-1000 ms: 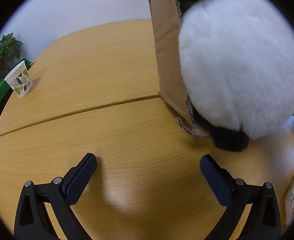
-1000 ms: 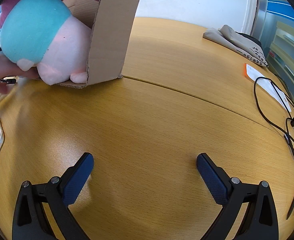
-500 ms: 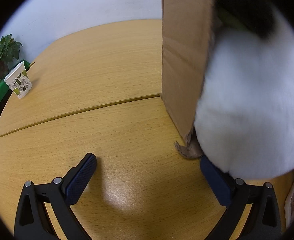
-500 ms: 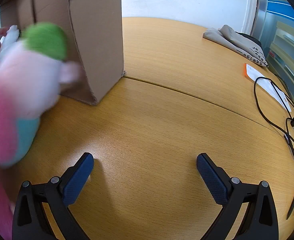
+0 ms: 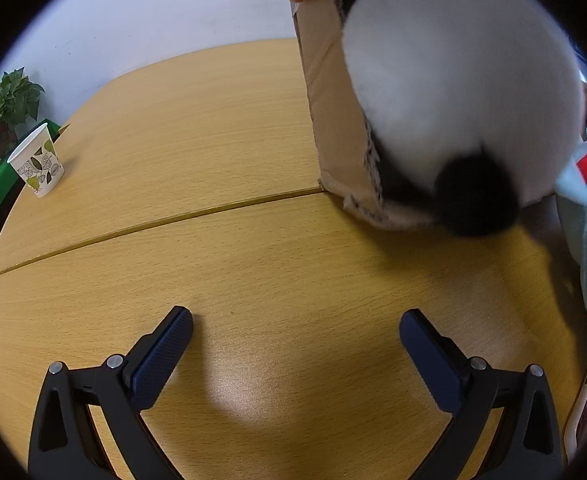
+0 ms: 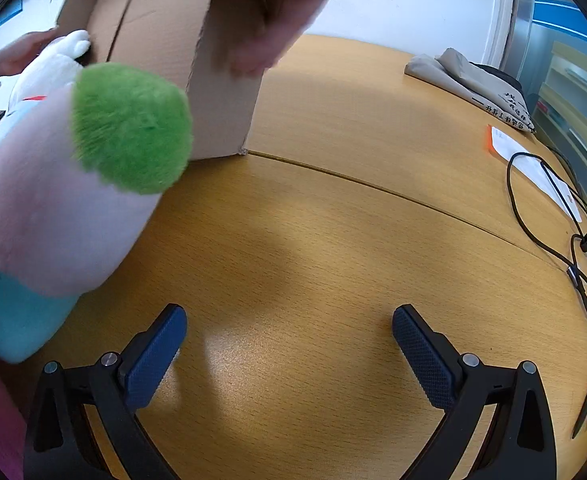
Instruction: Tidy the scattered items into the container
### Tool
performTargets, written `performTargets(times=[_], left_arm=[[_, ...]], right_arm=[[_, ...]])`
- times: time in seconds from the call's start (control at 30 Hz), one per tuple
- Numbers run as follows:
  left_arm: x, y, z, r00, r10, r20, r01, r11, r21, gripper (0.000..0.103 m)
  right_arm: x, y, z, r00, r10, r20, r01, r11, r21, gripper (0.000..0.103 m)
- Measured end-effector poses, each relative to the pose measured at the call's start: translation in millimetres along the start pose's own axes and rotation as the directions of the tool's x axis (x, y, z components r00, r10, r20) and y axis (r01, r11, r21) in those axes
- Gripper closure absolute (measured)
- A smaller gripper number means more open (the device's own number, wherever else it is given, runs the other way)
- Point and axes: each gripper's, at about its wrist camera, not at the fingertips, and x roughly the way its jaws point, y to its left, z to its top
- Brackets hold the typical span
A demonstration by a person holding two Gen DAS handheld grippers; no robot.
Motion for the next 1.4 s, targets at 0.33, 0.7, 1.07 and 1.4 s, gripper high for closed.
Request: performTargets(times=[0.33, 0.7, 1.07, 1.4], left_arm=[[-0.2, 0.4, 0.0, 1.0, 0.0, 0.0, 0.0, 1.0, -0.001, 0.0], [-1.8, 0.4, -0.3, 1.0, 0.001, 0.0, -0.001, 1.0, -0.001, 0.0], [-3.8, -0.1, -1.2, 1.0, 0.002, 0.0, -0.002, 1.0, -0.002, 0.0], [-4.6, 0.8, -1.7, 1.0, 0.002, 0.0, -0.002, 1.0, -0.002, 0.0]], right_arm=[[4.2, -6.7, 7.2, 0.999, -0.042, 0.004, 0.041, 0.998, 0.057, 0.0], [4.1, -6.6, 7.2, 0.999, -0.042, 0.004, 0.042, 0.998, 0.056, 0.0], [4.3, -6.8, 7.2, 0.999, -0.041, 0.004, 0.041, 0.998, 0.056, 0.0], [4.4, -6.7, 7.0, 0.999, -0.042, 0.004, 0.041, 0.998, 0.056, 0.0]])
